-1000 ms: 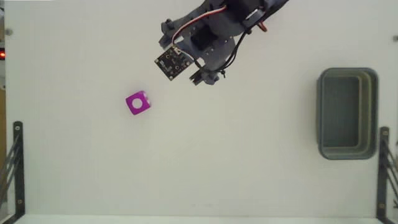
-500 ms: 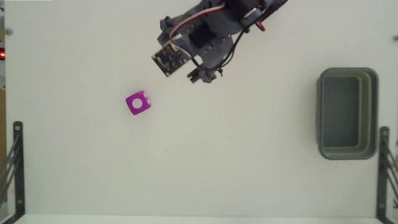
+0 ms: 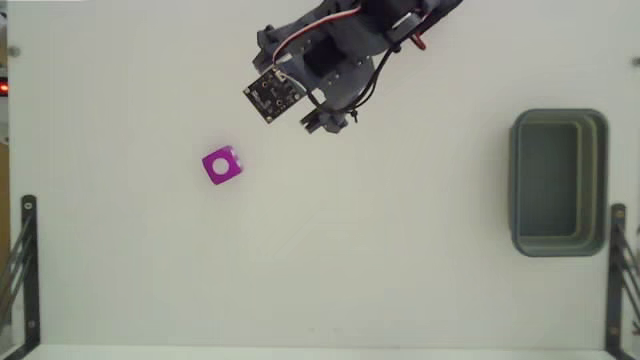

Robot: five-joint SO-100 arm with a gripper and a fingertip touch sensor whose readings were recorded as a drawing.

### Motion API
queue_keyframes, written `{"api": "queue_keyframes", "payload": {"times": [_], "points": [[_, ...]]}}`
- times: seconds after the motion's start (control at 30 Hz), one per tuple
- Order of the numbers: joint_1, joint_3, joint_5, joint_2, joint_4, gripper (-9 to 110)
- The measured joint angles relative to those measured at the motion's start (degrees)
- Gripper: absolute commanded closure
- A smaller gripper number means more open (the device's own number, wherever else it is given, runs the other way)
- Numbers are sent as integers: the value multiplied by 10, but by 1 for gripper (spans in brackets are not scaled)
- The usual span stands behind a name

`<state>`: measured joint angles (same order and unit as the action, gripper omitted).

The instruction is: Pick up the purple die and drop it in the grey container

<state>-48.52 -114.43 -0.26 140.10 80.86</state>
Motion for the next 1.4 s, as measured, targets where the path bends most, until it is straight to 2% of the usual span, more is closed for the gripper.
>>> {"api": "queue_keyframes", "payload": {"times": [0.67,1.4], "points": [[0,0,0,-11,-1,-9],[-2,18,1,-165,-113,-9]]}}
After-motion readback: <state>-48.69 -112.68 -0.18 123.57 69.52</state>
